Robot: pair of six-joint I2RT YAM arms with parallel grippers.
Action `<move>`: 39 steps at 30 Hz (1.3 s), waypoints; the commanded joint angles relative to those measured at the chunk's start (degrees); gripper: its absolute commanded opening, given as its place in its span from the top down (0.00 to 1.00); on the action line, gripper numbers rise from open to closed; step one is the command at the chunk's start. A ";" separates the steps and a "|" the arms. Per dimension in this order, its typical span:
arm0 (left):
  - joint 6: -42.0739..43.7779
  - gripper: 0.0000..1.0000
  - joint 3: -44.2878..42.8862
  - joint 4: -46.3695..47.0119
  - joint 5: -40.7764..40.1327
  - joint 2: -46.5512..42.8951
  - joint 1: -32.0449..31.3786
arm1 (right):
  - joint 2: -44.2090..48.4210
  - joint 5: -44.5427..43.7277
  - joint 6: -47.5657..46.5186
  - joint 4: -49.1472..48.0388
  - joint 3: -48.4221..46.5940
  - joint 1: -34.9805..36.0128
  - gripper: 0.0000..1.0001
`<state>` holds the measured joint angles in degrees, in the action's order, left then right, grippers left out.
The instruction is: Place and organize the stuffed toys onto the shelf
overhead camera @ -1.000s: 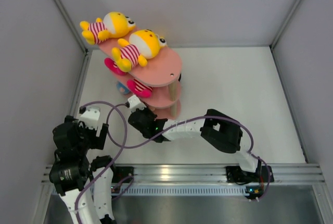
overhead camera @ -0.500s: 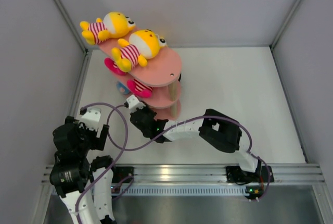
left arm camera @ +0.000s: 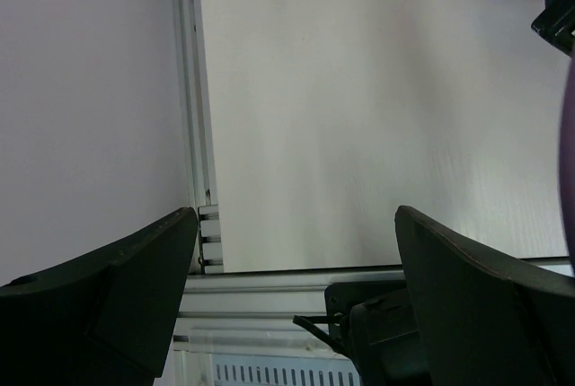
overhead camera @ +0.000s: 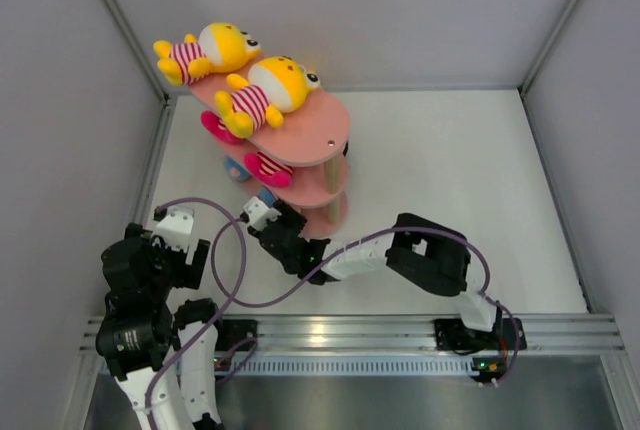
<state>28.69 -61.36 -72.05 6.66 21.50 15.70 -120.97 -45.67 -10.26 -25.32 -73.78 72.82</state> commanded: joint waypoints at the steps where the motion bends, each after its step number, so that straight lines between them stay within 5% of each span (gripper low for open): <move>1: 0.40 0.03 0.37 2.36 0.99 -0.40 0.03 | 6.70 0.05 -2.48 -6.85 0.48 1.10 0.42; 9: 0.23 0.03 -0.16 2.44 0.82 -0.49 0.03 | 13.82 7.57 -9.60 -4.75 2.14 6.72 0.25; 17: 0.40 0.03 -0.33 2.44 1.43 -0.40 0.03 | 30.77 47.47 -7.67 31.76 1.97 9.45 0.25; 27: 0.14 0.03 -0.42 2.44 3.10 -0.23 -0.06 | 56.35 53.40 -3.37 52.47 14.97 7.43 0.25; 33: 0.05 0.03 0.63 2.44 4.86 -0.14 0.03 | 68.84 56.56 5.59 53.36 23.41 -3.27 0.24; 39: -0.12 0.03 0.98 2.53 5.21 -0.14 0.03 | 67.53 60.86 18.85 50.39 25.43 -32.96 0.25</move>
<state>28.67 -60.88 -72.03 10.59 21.50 15.70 -52.75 11.60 -0.93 27.18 -49.04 49.39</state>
